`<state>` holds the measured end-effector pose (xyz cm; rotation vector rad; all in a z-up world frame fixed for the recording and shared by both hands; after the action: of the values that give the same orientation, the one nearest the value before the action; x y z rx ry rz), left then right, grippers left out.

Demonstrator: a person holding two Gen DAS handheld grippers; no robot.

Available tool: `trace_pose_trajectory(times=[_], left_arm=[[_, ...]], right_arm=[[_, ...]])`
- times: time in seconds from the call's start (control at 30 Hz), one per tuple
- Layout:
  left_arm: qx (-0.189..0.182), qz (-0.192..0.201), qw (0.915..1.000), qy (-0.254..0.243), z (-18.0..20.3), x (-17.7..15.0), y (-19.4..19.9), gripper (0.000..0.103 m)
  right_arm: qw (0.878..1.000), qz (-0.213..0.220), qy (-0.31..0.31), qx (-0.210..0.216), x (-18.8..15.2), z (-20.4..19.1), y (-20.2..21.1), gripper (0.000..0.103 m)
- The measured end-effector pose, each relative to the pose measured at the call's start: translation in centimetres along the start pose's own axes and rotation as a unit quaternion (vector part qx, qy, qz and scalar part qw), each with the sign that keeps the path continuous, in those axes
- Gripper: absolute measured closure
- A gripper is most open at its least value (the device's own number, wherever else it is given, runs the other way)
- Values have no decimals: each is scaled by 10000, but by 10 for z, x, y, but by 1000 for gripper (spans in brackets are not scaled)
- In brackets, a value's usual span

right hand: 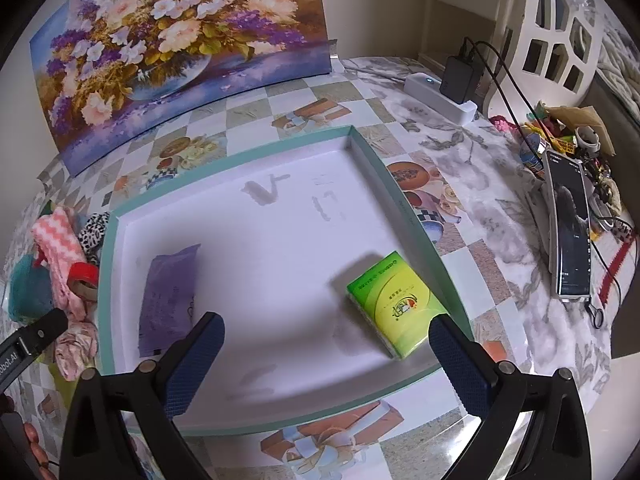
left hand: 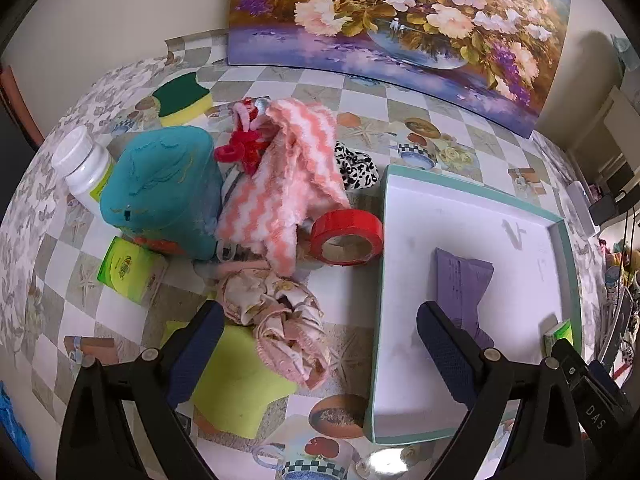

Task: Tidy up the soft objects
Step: 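Move both tools back toward the pile of soft items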

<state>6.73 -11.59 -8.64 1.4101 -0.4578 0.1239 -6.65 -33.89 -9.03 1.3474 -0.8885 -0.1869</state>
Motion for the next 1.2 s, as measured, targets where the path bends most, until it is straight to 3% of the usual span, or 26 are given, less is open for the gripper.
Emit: trace_pose_trajectory(times=[0.37, 0.83, 1.07, 1.2], left_arm=[[139, 46, 9998, 130, -26, 3, 14, 6], [369, 317, 9986, 229, -78, 5, 40, 6], [417, 64, 9968, 682, -121, -6, 26, 6], [393, 28, 9940, 1018, -139, -9, 20, 6]], right_arm=[[9966, 381, 501, 524, 9, -39, 30, 0], [9888, -42, 1222, 855, -13, -120, 41, 0], [9804, -402, 1529, 1176, -40, -152, 29, 0], [9753, -378, 1821, 1193, -48, -169, 30, 0]])
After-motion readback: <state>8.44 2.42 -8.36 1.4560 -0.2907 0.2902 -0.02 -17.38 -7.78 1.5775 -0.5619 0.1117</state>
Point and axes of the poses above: each gripper's, at about its wrist camera, not at the fingertips, and y roughly against the way its jaws point, z to its right, x to its top, the point moved 4 cm from there along -y, roughly the way its jaws point, and after that the axes turned 1 degree about -z, right-handed, at the moved point
